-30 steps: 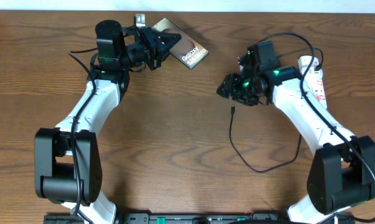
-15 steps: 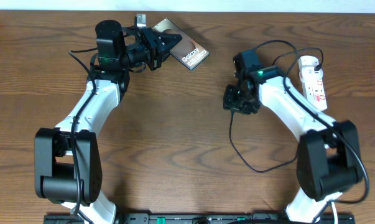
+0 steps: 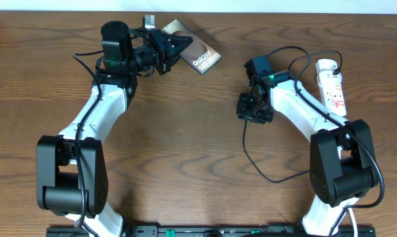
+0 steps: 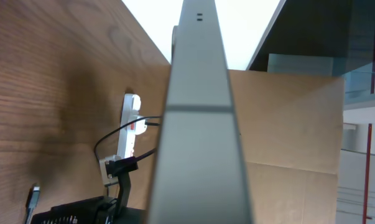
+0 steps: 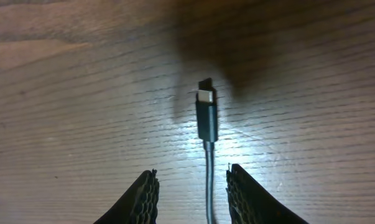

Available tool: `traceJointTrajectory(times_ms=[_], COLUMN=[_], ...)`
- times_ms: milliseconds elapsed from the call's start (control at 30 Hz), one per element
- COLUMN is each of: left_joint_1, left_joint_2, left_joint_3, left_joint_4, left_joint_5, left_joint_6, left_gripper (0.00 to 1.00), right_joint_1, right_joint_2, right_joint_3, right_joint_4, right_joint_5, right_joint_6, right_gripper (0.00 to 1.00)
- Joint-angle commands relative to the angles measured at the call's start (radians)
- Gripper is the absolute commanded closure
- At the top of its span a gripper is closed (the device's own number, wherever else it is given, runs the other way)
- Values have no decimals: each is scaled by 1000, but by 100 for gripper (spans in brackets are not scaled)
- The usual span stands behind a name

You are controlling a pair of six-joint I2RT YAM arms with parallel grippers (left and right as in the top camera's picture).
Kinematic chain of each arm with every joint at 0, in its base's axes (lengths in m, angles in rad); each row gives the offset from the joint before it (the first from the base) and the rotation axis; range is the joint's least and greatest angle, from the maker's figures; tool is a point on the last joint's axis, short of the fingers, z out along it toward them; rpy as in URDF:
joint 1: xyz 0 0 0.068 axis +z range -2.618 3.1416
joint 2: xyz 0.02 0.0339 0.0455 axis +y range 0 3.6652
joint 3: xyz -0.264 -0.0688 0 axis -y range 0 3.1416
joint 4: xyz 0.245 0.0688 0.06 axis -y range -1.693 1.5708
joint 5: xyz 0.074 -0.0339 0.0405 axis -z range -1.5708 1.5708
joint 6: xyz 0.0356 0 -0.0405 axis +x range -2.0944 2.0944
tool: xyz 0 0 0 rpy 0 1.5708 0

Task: Plug charger to phone and switch on socket
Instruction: 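Move the right gripper down over the black USB-C cable end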

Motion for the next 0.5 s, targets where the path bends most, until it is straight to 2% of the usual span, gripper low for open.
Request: traceJointTrajectory(times_ms=[0,467], left_joint_1=[2,2], left_joint_2=[-17,-17], left_joint_3=[12,8], left_joint_4=[11,11], left_joint_5=[29,37], left_joint_6=[9,21], left_gripper=[93,93], right_joint_1=[3,6], right_joint_2=[6,78], right_joint_3=[5,2], right_joint_4=[-6,31], right_joint_5=[41,34], right_joint_6=[-3,-66], right_gripper=[66,69])
